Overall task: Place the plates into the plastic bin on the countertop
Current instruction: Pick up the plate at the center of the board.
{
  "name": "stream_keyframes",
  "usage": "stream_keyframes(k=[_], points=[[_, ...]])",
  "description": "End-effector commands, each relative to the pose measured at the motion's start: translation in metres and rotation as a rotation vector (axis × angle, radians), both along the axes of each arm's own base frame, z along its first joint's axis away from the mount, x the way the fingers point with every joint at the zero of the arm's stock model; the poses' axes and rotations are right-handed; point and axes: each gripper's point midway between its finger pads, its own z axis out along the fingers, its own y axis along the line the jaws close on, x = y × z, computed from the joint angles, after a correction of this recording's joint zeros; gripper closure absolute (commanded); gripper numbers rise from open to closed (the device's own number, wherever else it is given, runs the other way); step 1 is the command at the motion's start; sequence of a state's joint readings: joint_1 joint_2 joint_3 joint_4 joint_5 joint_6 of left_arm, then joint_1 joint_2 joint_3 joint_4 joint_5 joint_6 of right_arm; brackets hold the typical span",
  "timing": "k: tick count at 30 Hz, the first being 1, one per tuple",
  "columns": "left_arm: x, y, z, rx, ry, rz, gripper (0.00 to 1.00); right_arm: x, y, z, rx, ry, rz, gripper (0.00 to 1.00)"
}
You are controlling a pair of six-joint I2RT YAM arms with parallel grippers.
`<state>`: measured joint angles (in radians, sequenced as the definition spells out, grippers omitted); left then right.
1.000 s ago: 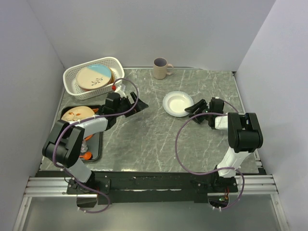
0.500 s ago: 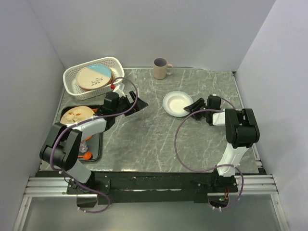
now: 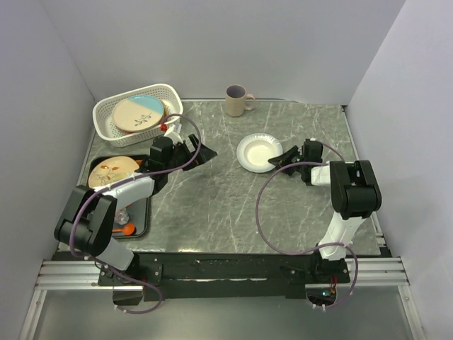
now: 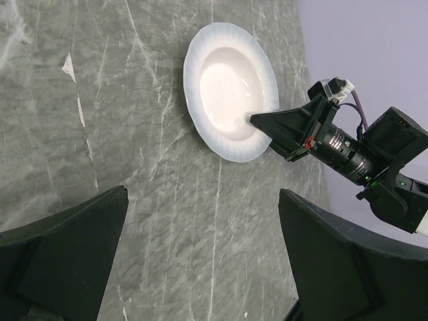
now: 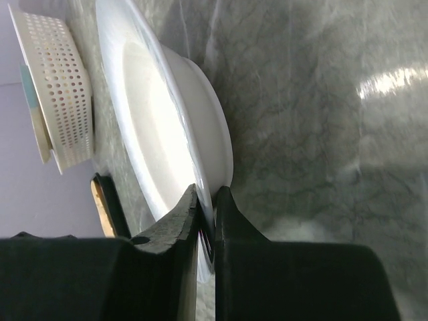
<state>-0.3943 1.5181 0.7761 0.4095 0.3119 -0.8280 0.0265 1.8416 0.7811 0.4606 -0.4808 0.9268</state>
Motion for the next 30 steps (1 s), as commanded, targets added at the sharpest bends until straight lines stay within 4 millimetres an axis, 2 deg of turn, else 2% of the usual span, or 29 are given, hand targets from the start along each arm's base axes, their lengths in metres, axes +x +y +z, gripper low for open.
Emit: stream_keyframes(k=[1,10,22,25,30], points=[[0.002,-0.008,0.009,-0.027,-0.051,-0.033,0.01,-0.004,-0.001,0.015,-0.041,-0.06,0.015,1.0],[0.0,-0.008,0.011,-0.026,-0.063,-0.043,0.01,-0.007,0.008,0.042,-0.031,-0.133,0.047,1.0],[-0.002,-0.014,-0.007,-0.056,-0.035,-0.063,0.01,-0.032,0.053,0.102,-0.042,-0.249,0.164,1.0],[0.0,-0.017,-0.01,-0.068,-0.028,-0.075,0.01,-0.039,0.058,0.121,-0.032,-0.29,0.181,1.0],[0.002,-0.031,-0.014,-0.082,-0.018,-0.109,0.01,-0.053,0.073,0.133,-0.028,-0.31,0.221,1.0]])
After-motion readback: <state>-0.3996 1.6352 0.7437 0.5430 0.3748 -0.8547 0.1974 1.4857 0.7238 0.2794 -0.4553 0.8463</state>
